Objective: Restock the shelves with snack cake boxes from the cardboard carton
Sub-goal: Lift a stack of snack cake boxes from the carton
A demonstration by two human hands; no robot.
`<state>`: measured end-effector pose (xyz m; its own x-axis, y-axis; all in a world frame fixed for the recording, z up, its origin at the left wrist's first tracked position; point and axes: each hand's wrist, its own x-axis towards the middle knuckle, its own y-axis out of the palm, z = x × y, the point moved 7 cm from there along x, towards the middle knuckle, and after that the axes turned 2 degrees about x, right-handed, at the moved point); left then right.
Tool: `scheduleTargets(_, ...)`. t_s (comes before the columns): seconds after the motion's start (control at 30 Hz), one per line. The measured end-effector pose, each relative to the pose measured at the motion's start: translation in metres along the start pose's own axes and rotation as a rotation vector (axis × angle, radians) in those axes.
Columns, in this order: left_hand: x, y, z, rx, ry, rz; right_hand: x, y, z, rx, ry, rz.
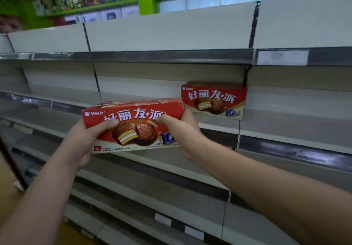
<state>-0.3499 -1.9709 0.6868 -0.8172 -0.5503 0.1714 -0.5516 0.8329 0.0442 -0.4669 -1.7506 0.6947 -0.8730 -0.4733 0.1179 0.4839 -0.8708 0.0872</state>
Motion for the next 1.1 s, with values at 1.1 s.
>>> scheduleTargets(1.1, 0.085, 0.219, 0.013, -0.038, 0.082, 0.353, 0.025, -0.199, 0.01, -0.023, -0.147, -0.381)
